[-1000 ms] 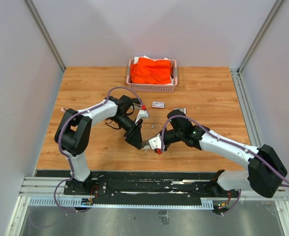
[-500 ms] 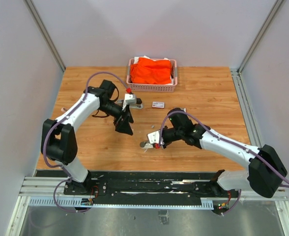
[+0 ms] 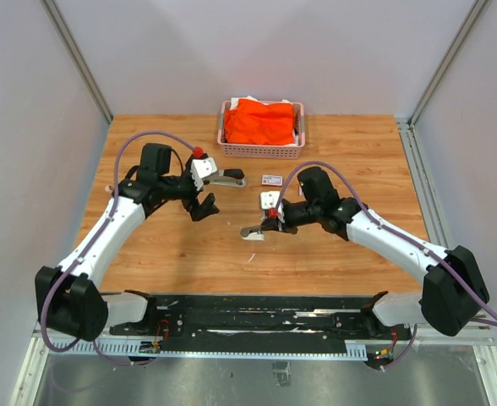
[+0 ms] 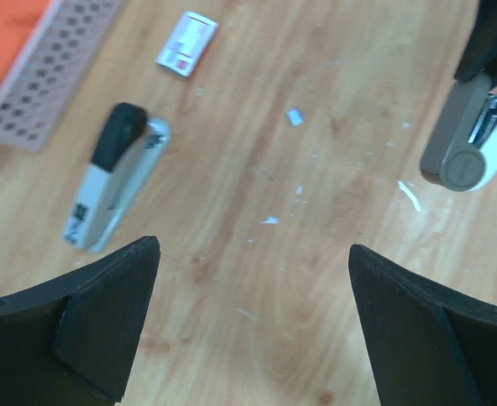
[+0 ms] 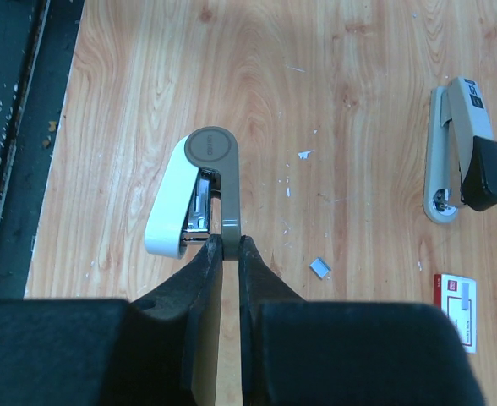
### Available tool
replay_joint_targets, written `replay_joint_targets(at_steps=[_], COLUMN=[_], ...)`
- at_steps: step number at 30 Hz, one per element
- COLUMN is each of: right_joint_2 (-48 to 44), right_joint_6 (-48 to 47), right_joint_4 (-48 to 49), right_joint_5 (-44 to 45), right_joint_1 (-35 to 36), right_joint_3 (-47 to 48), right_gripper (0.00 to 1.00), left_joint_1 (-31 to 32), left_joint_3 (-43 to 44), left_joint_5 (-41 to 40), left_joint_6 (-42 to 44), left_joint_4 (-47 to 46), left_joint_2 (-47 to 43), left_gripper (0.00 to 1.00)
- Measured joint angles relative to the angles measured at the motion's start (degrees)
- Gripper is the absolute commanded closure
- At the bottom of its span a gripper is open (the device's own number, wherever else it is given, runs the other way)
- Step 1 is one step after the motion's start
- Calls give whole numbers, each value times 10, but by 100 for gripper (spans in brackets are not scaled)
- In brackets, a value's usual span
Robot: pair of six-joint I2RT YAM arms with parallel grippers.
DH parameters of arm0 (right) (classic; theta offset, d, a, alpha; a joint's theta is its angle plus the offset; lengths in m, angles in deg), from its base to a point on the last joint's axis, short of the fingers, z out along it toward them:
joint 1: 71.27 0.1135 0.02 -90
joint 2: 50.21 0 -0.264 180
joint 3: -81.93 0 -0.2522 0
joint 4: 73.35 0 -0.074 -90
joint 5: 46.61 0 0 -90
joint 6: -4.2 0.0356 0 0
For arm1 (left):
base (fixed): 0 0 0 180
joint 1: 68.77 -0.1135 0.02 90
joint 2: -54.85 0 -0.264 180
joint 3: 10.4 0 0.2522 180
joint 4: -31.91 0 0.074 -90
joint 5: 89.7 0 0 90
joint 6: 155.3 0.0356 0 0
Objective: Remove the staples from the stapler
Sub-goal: Unload the staple at the center of the board.
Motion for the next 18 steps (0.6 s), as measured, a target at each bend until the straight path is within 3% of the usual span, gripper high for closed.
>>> replay_joint_targets(at_steps=[8,18], right_joint_2=[10,43], right_joint_6=[94,210], right_joint_4=[0,13], right_joint_5=[-27,-68], right_joint_1=[-18,-46], right_joint_3=[22,27], right_gripper=[99,99], left_joint_1=[0,0], left_joint_3=[-86,-67], left_joint_5=[-92,-100], left_joint_6=[-28,-8], left_joint_4=[-143,-122], left_joint_2=[-123,-93], left_gripper=[2,2])
